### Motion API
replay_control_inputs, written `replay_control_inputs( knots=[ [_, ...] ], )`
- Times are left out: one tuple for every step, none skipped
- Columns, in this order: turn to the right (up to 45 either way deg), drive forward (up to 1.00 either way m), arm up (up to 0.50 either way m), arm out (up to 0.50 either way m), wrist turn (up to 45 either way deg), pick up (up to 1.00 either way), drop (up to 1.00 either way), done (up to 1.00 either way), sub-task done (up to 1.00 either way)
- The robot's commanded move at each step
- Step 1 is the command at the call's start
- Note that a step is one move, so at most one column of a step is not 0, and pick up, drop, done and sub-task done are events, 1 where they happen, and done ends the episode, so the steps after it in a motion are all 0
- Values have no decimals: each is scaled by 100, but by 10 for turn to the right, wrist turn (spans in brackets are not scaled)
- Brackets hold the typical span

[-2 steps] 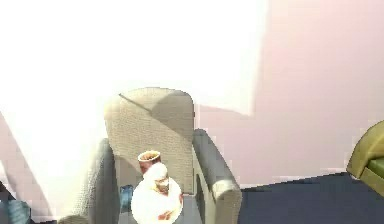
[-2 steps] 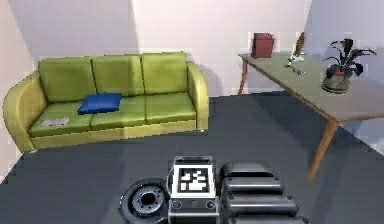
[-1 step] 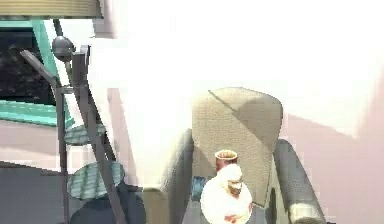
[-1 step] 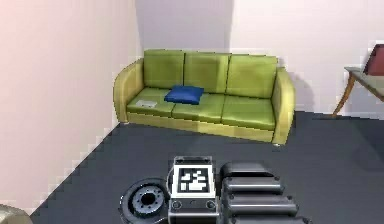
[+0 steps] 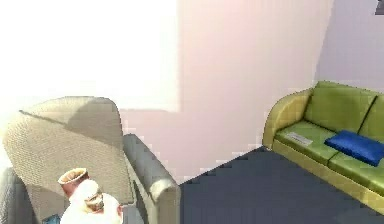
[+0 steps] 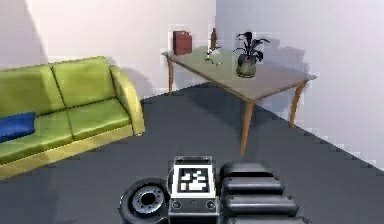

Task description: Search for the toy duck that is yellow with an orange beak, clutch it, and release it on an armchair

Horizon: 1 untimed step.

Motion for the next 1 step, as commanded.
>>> replay_control_inputs(
  knots=[
    [450,0,0,0,0,0,0,0,0]
  ],
)
